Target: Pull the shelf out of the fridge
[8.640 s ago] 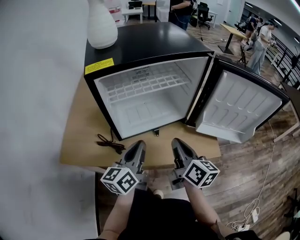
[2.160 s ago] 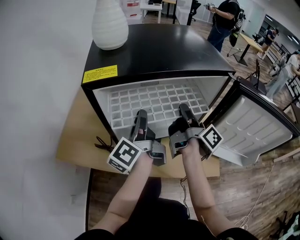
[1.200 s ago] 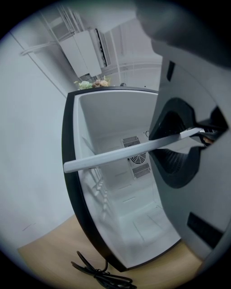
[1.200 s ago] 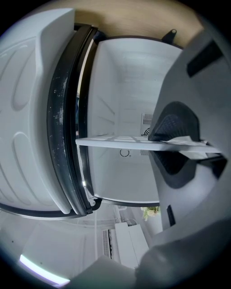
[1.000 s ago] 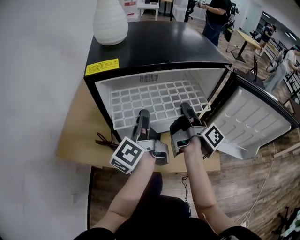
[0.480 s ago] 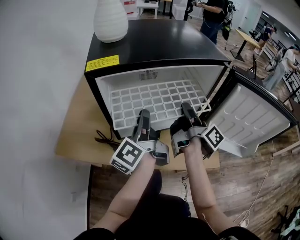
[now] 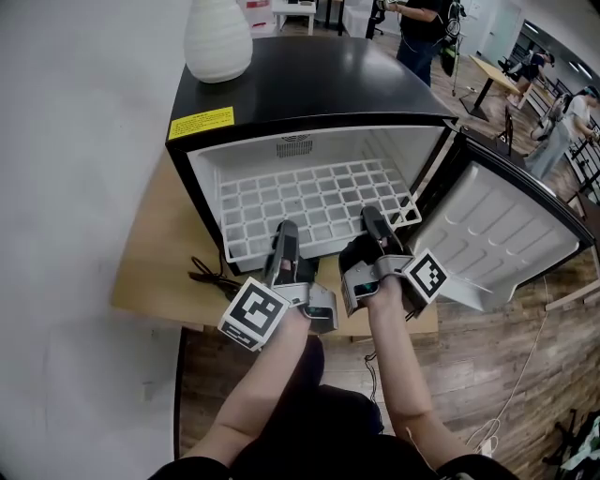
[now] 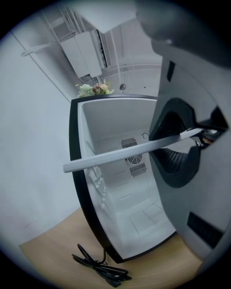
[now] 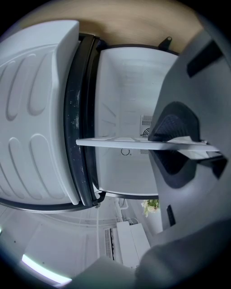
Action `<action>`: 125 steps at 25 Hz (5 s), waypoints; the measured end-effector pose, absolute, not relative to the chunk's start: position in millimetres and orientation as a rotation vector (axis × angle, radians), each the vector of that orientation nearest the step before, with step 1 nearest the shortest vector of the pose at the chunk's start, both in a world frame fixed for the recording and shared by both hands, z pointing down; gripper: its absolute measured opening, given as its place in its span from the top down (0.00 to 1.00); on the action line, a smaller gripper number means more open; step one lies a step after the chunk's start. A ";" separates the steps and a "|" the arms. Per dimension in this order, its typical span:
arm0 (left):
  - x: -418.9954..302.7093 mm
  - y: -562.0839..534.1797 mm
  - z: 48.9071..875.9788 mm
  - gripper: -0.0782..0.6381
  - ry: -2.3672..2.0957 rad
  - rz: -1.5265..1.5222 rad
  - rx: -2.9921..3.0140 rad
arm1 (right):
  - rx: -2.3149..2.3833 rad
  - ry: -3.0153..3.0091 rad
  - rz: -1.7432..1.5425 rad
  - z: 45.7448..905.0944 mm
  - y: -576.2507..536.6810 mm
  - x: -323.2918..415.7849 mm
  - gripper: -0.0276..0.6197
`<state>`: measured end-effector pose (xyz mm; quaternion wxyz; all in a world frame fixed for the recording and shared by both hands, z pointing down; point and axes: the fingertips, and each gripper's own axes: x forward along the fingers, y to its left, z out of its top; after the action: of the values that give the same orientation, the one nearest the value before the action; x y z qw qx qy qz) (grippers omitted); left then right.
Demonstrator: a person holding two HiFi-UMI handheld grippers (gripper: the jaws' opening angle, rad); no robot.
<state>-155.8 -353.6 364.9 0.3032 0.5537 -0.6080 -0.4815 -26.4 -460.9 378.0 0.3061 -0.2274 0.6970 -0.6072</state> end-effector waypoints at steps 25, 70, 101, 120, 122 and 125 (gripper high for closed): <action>-153.9 -351.1 365.6 0.82 -1.595 -1.233 1.502 | -0.605 1.824 -1.615 379.5 -457.3 -24.8 0.94; -104.5 -320.4 379.2 0.78 -1.498 -0.853 1.865 | -0.640 2.093 -1.446 378.3 -410.1 17.6 0.82; -72.7 -304.3 373.4 0.88 -1.792 -0.150 2.612 | -1.131 2.769 -0.100 372.2 -334.8 13.4 0.96; -83.3 -306.8 396.6 0.88 -1.788 -0.093 2.493 | -1.133 2.850 -0.145 389.5 -345.3 8.4 0.97; -84.0 -306.3 396.7 0.88 -1.793 -0.086 2.490 | -1.126 2.861 -0.148 389.3 -345.3 5.9 0.97; -86.5 -305.7 397.8 0.88 -1.799 -0.081 2.480 | -1.112 2.859 -0.155 388.3 -346.1 2.6 0.97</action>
<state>-86.5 -305.7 397.8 0.0383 0.8086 -0.5865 -0.0263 2.6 -346.1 388.3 0.0347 -0.3619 0.9302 -0.0504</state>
